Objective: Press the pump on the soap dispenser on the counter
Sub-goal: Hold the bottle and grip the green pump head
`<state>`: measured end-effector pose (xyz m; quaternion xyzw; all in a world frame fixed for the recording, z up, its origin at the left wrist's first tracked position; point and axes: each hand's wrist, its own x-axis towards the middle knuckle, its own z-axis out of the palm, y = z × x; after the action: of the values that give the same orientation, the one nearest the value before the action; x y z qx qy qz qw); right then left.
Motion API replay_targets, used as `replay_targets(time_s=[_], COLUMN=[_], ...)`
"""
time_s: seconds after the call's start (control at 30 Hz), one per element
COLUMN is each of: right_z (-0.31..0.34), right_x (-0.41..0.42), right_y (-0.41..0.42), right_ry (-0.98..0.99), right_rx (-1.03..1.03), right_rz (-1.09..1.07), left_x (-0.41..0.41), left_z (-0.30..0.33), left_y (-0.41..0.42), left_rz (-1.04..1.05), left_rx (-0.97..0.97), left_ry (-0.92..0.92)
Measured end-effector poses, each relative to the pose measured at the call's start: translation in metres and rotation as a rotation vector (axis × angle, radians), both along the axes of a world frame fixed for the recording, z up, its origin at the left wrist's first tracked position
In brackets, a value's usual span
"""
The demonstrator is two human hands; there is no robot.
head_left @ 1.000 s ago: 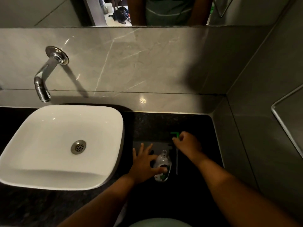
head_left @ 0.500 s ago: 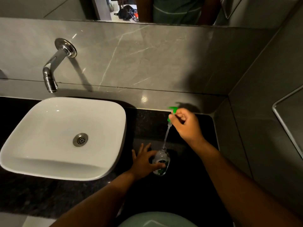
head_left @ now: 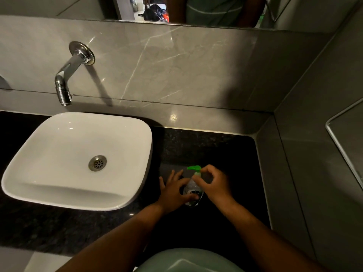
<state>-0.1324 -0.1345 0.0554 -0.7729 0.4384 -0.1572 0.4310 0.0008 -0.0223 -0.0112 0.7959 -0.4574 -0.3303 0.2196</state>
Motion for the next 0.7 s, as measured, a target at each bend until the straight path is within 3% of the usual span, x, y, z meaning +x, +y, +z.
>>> replay_targets(time_s=[0.2, 0.33, 0.57, 0.7], right_z=[0.001, 0.001, 0.001, -0.008], right_x=[-0.009, -0.014, -0.005, -0.009], right_y=[-0.004, 0.0, 0.009, 0.011], right_ry=[0.115, -0.135, -0.095, -0.209], right_rx=[0.033, 0.275, 0.092, 0.25], right_rz=[0.088, 0.138, -0.035, 0.03], left_x=[-0.003, -0.004, -0.008, -0.006], left_z=[-0.002, 0.0, 0.001, 0.003], left_y=[0.0, 0.0, 0.005, 0.006], left_rz=[0.016, -0.006, 0.031, 0.039], left_rx=[-0.014, 0.002, -0.014, 0.005], left_ry=[0.002, -0.005, -0.019, -0.046])
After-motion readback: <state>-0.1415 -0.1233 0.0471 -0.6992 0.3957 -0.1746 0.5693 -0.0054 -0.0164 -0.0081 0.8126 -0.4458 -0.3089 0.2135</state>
